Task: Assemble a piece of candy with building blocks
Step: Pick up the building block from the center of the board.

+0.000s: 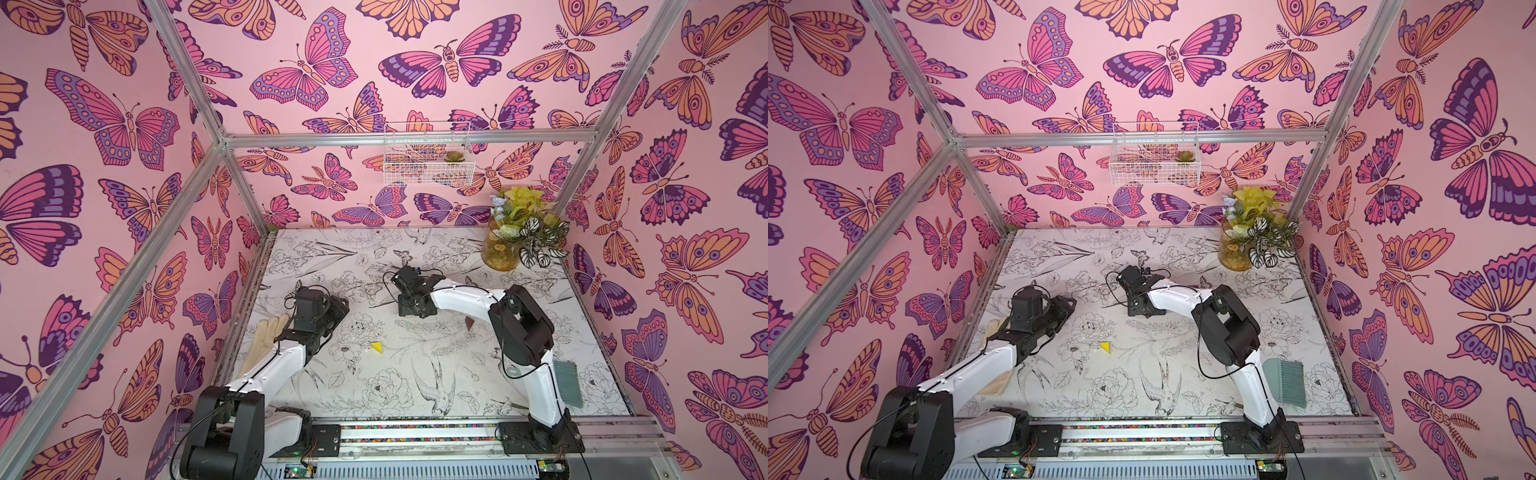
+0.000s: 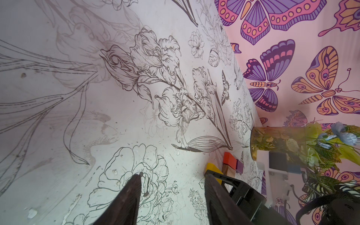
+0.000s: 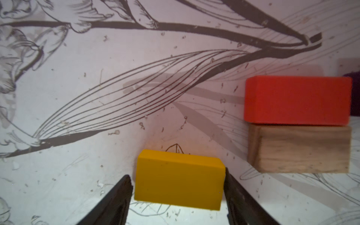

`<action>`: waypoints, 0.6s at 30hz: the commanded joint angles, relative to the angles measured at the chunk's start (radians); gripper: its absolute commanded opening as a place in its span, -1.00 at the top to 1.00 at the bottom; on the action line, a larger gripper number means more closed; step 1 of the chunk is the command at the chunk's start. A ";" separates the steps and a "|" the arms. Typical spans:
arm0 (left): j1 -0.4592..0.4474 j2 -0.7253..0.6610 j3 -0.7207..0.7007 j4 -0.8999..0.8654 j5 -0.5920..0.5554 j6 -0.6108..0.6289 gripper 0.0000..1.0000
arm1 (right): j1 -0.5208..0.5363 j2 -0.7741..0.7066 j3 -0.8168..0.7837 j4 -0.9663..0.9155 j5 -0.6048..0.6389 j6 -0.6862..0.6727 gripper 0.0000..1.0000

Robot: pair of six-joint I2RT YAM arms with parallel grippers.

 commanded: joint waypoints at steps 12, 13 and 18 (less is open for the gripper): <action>0.009 0.022 -0.005 -0.008 0.022 0.008 -0.12 | -0.003 0.018 0.051 -0.034 0.047 -0.023 -0.31; 0.009 0.024 -0.005 -0.007 0.024 0.007 -0.12 | -0.002 0.020 0.053 -0.036 0.044 -0.024 -0.30; 0.009 0.029 -0.006 -0.008 0.027 0.007 -0.12 | -0.002 -0.012 0.032 -0.020 0.045 -0.031 -0.14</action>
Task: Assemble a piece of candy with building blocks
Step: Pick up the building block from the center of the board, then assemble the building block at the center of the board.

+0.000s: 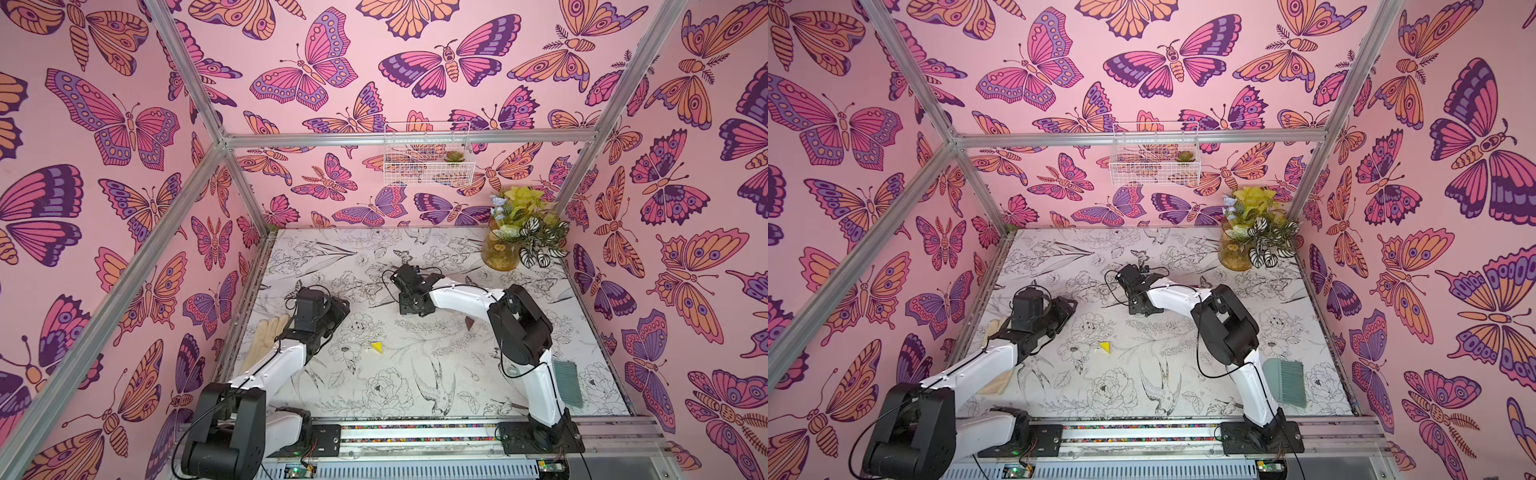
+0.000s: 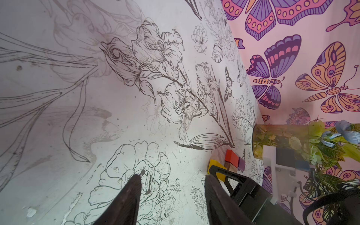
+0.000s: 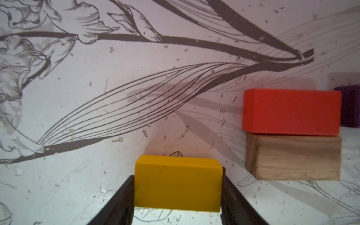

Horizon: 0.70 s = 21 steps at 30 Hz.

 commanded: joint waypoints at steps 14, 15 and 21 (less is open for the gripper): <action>0.009 0.032 0.004 0.000 0.014 0.003 -0.12 | -0.102 -0.393 -0.271 0.008 0.079 -0.119 -0.12; 0.009 0.032 0.004 0.003 0.017 0.002 -0.12 | -0.119 -0.415 -0.301 0.018 0.081 -0.130 -0.12; 0.009 0.055 0.002 0.012 0.019 -0.009 -0.11 | -0.245 -0.468 -0.426 0.080 0.001 -0.191 -0.09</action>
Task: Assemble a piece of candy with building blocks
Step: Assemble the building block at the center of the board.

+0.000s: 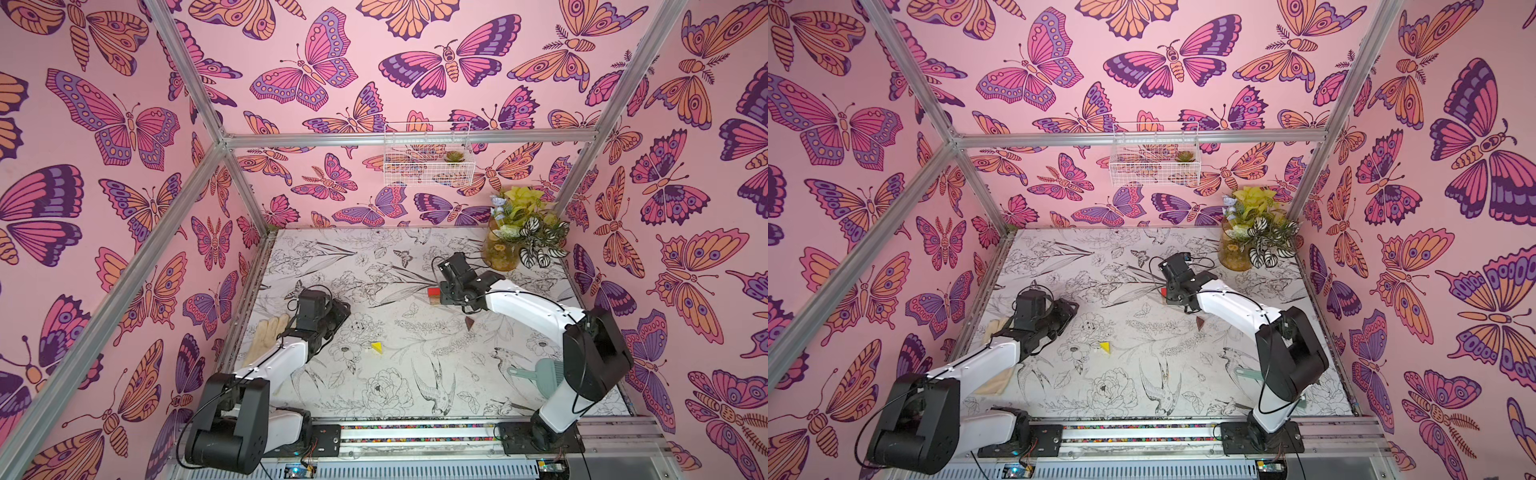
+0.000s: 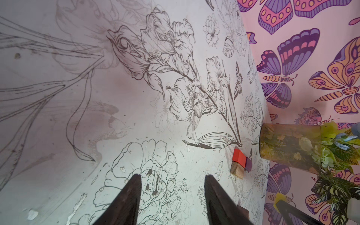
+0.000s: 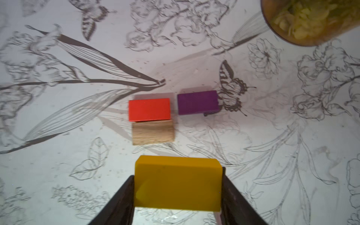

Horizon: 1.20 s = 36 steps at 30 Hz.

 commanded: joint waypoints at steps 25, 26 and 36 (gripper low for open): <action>0.008 -0.040 0.001 -0.012 0.006 -0.002 -0.10 | -0.134 0.166 -0.084 0.214 -0.104 -0.187 -0.08; 0.008 -0.041 0.002 -0.013 0.006 -0.002 -0.11 | -0.136 0.170 -0.081 0.218 -0.101 -0.188 -0.08; 0.008 -0.048 0.004 -0.025 0.003 0.002 -0.11 | -0.139 0.209 -0.047 0.233 -0.113 -0.195 -0.09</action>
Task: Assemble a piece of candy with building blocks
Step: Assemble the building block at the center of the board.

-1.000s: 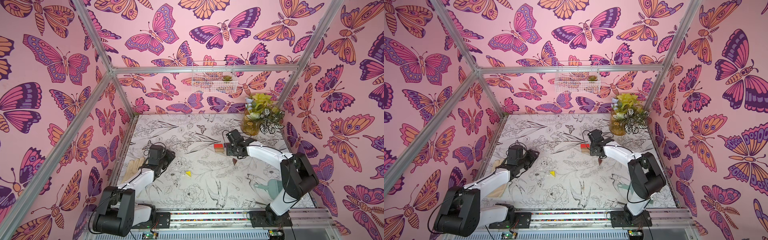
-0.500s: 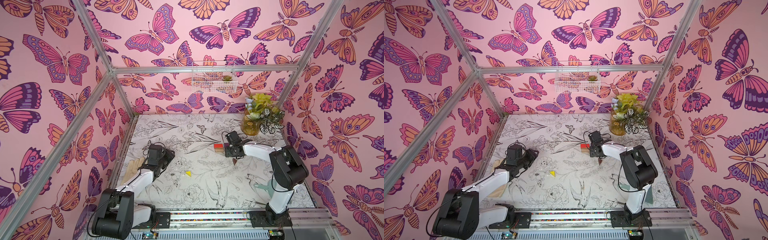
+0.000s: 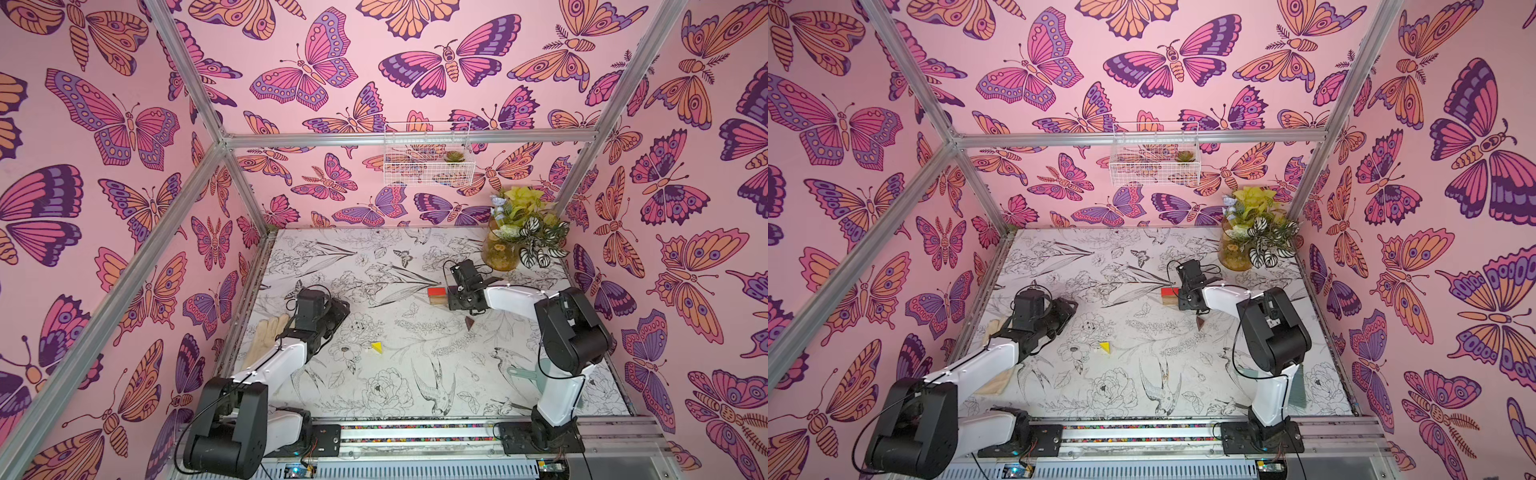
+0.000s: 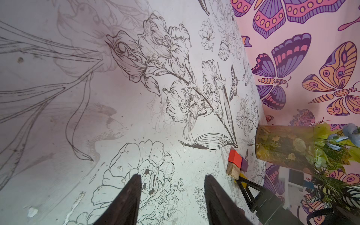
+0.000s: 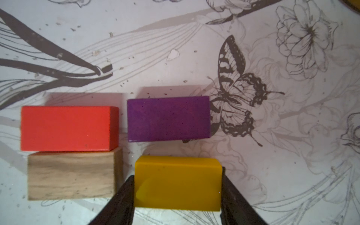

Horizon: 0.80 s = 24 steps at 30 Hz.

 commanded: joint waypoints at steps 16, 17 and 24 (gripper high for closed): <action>0.004 -0.011 0.015 -0.026 0.006 0.008 -0.11 | -0.009 0.029 0.047 -0.002 -0.038 -0.002 -0.36; 0.005 -0.009 0.016 -0.026 0.006 0.008 -0.11 | -0.009 0.026 0.047 -0.005 -0.037 -0.002 -0.38; 0.004 -0.001 0.019 -0.026 0.012 0.009 -0.11 | -0.009 -0.006 0.052 -0.029 -0.019 -0.003 -0.44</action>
